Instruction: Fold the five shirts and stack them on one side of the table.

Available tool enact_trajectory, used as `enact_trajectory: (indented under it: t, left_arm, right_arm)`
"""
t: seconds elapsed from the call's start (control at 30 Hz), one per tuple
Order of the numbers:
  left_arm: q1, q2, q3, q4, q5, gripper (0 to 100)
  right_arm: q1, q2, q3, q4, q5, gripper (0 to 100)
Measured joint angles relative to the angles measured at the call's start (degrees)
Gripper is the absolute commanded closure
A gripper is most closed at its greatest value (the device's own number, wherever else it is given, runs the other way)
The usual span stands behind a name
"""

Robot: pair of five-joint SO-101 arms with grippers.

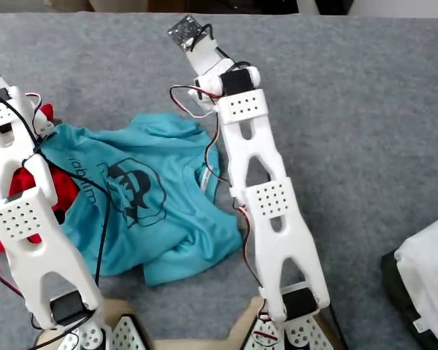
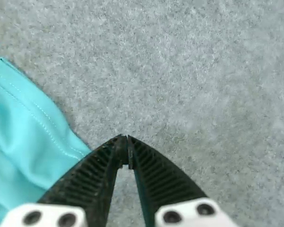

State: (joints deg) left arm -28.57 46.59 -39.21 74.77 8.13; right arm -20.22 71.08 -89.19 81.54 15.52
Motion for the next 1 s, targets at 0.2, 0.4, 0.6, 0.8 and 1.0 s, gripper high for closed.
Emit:
enact_trajectory:
  t: [0.2,0.4,0.6,0.8,1.0]
  left_arm:
    - [0.00,0.26,0.00,-0.18,-0.09,98]
    - [0.00,0.26,0.00,-0.26,0.00,98]
    - [0.00,0.26,0.00,-0.26,0.00,98]
    - [0.00,0.26,0.00,-0.26,0.00,98]
    - [0.00,0.26,0.00,-0.26,0.00,98]
  right_arm:
    - [-1.67,0.00,3.87,-1.49,0.00,84.8]
    - [-7.12,0.00,10.55,-2.11,-4.84,84.7]
    - [-7.12,0.00,12.66,0.18,-12.31,84.7]
    - [-7.12,0.00,14.15,1.41,-15.91,85.7]
    - [-7.12,0.00,14.24,1.41,-16.44,99.0]
